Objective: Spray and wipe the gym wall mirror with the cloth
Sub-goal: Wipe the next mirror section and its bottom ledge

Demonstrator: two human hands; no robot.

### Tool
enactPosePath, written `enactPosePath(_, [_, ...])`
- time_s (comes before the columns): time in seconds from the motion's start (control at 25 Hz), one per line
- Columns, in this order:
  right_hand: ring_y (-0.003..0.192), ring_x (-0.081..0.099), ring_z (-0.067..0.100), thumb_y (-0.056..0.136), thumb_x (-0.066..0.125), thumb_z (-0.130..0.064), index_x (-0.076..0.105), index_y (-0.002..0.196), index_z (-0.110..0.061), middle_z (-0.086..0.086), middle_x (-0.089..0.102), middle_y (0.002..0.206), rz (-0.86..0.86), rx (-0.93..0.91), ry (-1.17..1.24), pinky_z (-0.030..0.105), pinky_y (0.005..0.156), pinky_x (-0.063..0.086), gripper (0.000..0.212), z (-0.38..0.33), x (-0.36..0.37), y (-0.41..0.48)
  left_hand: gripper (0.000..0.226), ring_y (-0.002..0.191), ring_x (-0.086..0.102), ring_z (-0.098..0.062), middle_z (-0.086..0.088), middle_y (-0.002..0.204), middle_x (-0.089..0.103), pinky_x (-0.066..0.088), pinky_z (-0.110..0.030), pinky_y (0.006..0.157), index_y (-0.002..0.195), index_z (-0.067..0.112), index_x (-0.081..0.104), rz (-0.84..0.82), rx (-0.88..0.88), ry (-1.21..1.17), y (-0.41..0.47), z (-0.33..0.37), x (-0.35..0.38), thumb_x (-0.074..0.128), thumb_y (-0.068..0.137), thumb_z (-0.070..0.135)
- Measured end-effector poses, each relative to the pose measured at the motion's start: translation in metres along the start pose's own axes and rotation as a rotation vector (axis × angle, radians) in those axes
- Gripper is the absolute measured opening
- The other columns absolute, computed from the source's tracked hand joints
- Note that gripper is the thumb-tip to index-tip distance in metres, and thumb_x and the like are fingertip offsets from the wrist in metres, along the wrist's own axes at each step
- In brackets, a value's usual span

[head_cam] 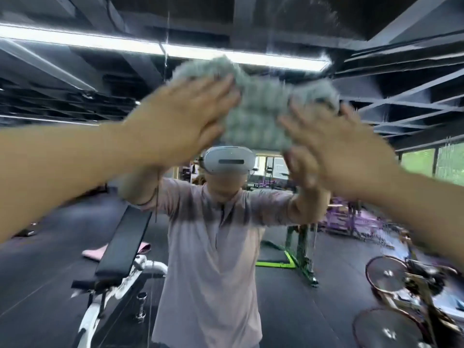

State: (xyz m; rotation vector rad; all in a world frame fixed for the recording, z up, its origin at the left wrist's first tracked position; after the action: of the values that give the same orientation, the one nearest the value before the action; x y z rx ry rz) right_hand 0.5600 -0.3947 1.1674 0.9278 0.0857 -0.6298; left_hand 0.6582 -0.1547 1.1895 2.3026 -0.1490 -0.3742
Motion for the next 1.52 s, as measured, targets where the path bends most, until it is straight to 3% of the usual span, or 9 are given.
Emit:
enactPosePath(0.16, [0.145, 0.022, 0.034, 0.094, 0.013, -0.046, 0.024, 0.153, -0.021, 0.011, 0.018, 0.16, 0.12, 0.161, 0.088, 0.055, 0.117, 0.011, 0.065, 0.003, 0.001, 0.035, 0.068, 0.146, 0.016, -0.034, -0.016, 0.16, 0.014, 0.013, -0.047, 0.119, 0.153, 0.009, 0.02, 0.009, -0.33, -0.093, 0.041, 0.019, -0.008, 0.014, 0.095, 0.044])
enactPosePath(0.28, [0.132, 0.046, 0.032, 0.094, 0.033, -0.044, 0.051, 0.139, -0.02, 0.007, 0.048, 0.145, 0.105, -0.252, 0.124, 0.055, 0.115, 0.019, 0.054, -0.063, 0.04, -0.075, 0.06, 0.142, 0.029, -0.034, -0.014, 0.158, 0.021, 0.02, -0.049, 0.115, 0.149, 0.009, 0.028, -0.034, 0.033, -0.002, -0.054, 0.11, 0.016, 0.025, 0.098, 0.04])
enactPosePath(0.44, [0.132, 0.045, 0.02, 0.095, 0.037, -0.045, 0.049, 0.141, -0.028, -0.004, 0.043, 0.149, 0.12, -0.436, 0.114, 0.055, 0.114, 0.02, 0.05, -0.028, 0.05, -0.089, 0.056, 0.148, 0.015, -0.025, -0.005, 0.161, 0.009, 0.012, -0.042, 0.119, 0.155, 0.021, 0.006, -0.109, 0.262, 0.017, -0.096, 0.107, 0.022, 0.014, 0.104, 0.044])
enactPosePath(0.64, [0.147, 0.018, 0.028, 0.1, 0.015, -0.048, 0.024, 0.153, -0.023, 0.005, 0.018, 0.161, 0.179, 0.048, 0.223, 0.055, 0.119, 0.001, 0.059, -0.002, 0.018, -0.004, 0.059, 0.146, 0.021, -0.032, -0.017, 0.157, 0.022, 0.012, -0.039, 0.12, 0.148, 0.005, 0.032, 0.0, -0.56, -0.257, 0.012, 0.063, -0.013, 0.021, 0.098, 0.034])
enactPosePath(0.8, [0.133, 0.044, 0.023, 0.094, 0.029, -0.054, 0.055, 0.136, -0.022, 0.0, 0.056, 0.139, -0.021, -0.424, 0.22, 0.05, 0.119, 0.008, 0.058, -0.084, 0.047, -0.126, 0.048, 0.12, 0.053, -0.042, -0.027, 0.126, 0.059, 0.046, -0.051, 0.096, 0.124, -0.005, 0.046, 0.008, 0.069, -0.07, -0.035, 0.143, -0.013, 0.028, 0.092, 0.026])
enactPosePath(0.88, [0.129, 0.05, 0.019, 0.1, 0.023, -0.051, 0.052, 0.138, -0.024, -0.002, 0.054, 0.141, 0.022, -0.494, 0.179, 0.049, 0.117, 0.011, 0.055, -0.063, 0.051, -0.116, 0.05, 0.136, 0.035, -0.03, -0.016, 0.142, 0.048, 0.029, -0.045, 0.109, 0.139, 0.006, 0.03, -0.105, 0.278, 0.023, -0.067, 0.116, 0.002, 0.023, 0.099, 0.036])
enactPosePath(1.12, [0.149, 0.011, 0.028, 0.094, 0.01, -0.054, 0.013, 0.155, -0.023, 0.005, 0.005, 0.163, 0.081, 0.225, 0.12, 0.05, 0.117, -0.004, 0.068, 0.007, 0.007, 0.012, 0.068, 0.145, 0.019, -0.037, -0.024, 0.157, 0.017, 0.014, -0.046, 0.118, 0.152, 0.006, 0.02, -0.007, -0.272, -0.085, -0.008, 0.033, 0.0, 0.018, 0.097, 0.047])
enactPosePath(1.36, [0.129, 0.044, 0.023, 0.094, 0.035, -0.052, 0.043, 0.144, -0.026, -0.002, 0.044, 0.148, -0.089, -0.366, 0.008, 0.051, 0.115, 0.016, 0.057, -0.11, 0.05, -0.137, 0.053, 0.136, 0.038, -0.031, -0.012, 0.154, 0.031, 0.022, -0.047, 0.112, 0.143, 0.025, 0.042, -0.096, 0.444, -0.11, -0.127, 0.094, 0.025, 0.027, 0.099, 0.051])
enactPosePath(1.52, [0.141, 0.033, 0.029, 0.096, 0.015, -0.054, 0.015, 0.152, -0.026, 0.005, 0.022, 0.159, 0.02, 0.065, -0.038, 0.053, 0.115, 0.004, 0.063, -0.013, 0.015, -0.035, 0.066, 0.138, 0.033, -0.04, -0.024, 0.154, 0.024, 0.019, -0.045, 0.115, 0.147, 0.009, 0.036, 0.049, 0.102, -0.118, -0.049, 0.03, 0.006, 0.021, 0.098, 0.051])
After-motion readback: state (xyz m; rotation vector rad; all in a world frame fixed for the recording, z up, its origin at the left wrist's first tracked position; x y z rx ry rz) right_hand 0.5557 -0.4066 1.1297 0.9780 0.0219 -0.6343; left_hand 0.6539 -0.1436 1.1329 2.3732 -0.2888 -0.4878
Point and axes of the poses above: each hand's wrist, its own y-axis towards the middle knuckle, its own x-axis out of the palm, z = x × y, the point moved 3 cm from there along y, towards the middle knuckle
